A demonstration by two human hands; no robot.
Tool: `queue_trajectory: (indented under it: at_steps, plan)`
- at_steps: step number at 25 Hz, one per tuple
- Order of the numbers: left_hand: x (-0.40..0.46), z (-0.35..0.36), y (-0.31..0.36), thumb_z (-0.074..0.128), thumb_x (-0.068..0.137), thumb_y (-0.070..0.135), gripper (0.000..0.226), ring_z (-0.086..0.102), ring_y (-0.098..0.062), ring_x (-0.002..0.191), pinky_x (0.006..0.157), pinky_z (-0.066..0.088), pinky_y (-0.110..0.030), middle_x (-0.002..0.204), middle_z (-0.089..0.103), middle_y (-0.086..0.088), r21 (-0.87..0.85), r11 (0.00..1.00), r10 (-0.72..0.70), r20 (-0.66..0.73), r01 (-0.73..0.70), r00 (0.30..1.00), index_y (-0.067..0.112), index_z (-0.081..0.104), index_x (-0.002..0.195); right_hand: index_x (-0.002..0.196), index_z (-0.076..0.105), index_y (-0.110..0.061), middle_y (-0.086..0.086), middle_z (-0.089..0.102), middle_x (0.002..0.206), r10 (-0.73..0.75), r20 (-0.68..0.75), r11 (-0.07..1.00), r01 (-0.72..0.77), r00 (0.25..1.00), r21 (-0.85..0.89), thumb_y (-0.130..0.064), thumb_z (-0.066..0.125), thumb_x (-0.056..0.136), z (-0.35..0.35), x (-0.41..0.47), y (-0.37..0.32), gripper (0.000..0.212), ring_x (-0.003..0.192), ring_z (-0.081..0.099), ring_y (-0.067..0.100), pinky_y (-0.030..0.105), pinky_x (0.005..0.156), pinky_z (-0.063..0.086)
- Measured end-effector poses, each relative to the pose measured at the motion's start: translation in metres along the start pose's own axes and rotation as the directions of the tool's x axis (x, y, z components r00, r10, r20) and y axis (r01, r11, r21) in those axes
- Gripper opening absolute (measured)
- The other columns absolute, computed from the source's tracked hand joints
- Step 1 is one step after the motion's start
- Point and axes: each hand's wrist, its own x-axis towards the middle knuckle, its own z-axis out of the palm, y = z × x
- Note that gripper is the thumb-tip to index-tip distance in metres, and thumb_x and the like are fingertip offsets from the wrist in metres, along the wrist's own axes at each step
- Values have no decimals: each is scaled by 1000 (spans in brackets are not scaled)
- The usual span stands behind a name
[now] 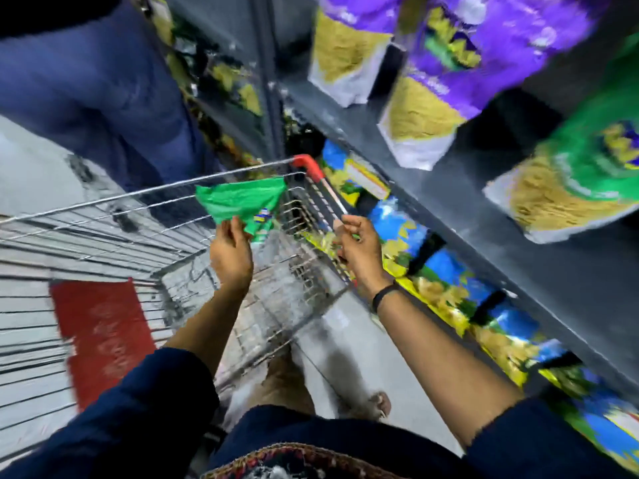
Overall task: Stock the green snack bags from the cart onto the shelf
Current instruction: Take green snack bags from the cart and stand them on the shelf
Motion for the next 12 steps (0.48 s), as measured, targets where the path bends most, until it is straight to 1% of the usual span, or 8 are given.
queue_trajectory:
  at_steps: [1, 3, 5, 6, 7, 8, 10, 12]
  plan:
    - [26, -18, -17, 40, 92, 38, 38, 62, -40, 93, 83, 48, -44, 97, 67, -27, 61, 995, -78, 11, 77, 997, 4, 57, 97, 105, 54, -10, -5, 56, 78, 49, 83, 998, -45, 995, -46, -16, 59, 86, 34, 14, 0, 21, 74, 55, 12, 27, 68, 44]
    - [77, -48, -42, 47, 92, 30, 36, 56, -43, 105, 86, 43, -40, 111, 62, -30, 174, 960, -231, 47, 220, 972, -1, 56, 107, 108, 56, -5, 2, 57, 83, 186, 214, 971, -146, 959, -187, -17, 59, 86, 97, 44, 0, 25, 77, 54, 14, 27, 68, 43]
    - [122, -59, -67, 55, 88, 28, 41, 57, -41, 107, 85, 43, -38, 113, 62, -31, 274, 916, -354, 215, 292, 910, -5, 54, 112, 81, 59, -15, -1, 54, 74, 289, 273, 924, -192, 918, -331, -19, 61, 84, 141, 67, 1, 5, 70, 49, 12, 31, 68, 40]
    - [140, -59, -77, 59, 84, 30, 44, 58, -41, 107, 86, 47, -39, 114, 62, -31, 331, 890, -412, 297, 312, 861, -5, 55, 112, 72, 56, -18, -4, 51, 70, 313, 279, 909, -202, 908, -364, -17, 61, 84, 160, 78, 4, 13, 66, 46, 8, 29, 69, 39]
    - [157, -56, -88, 62, 81, 31, 48, 58, -42, 109, 90, 51, -43, 116, 60, -31, 367, 865, -471, 362, 341, 805, -3, 54, 113, 73, 56, -18, -6, 50, 71, 328, 284, 908, -218, 901, -357, -12, 60, 85, 172, 87, 7, 14, 65, 44, 5, 24, 67, 41]
    - [172, -52, -98, 65, 79, 28, 49, 56, -44, 110, 93, 50, -49, 120, 58, -33, 365, 855, -501, 401, 368, 767, -1, 52, 116, 83, 59, -13, -5, 51, 75, 337, 279, 914, -241, 899, -326, -6, 58, 85, 183, 94, 9, 7, 65, 43, 4, 15, 62, 43]
    - [175, -43, -82, 67, 80, 17, 52, 57, -41, 106, 93, 45, -55, 125, 52, -36, 285, 880, -472, 434, 379, 767, -1, 44, 123, 99, 59, -1, -2, 53, 89, 336, 265, 925, -263, 904, -273, 2, 55, 85, 187, 104, 12, 15, 66, 45, 3, 6, 51, 42]
    - [180, -36, -72, 65, 80, 13, 53, 55, -32, 102, 96, 46, -45, 129, 53, -28, 240, 892, -452, 474, 383, 756, -1, 43, 126, 94, 57, -4, 1, 56, 90, 328, 204, 928, -275, 922, -251, 6, 59, 81, 195, 112, 20, 17, 68, 48, 5, 15, 57, 43]
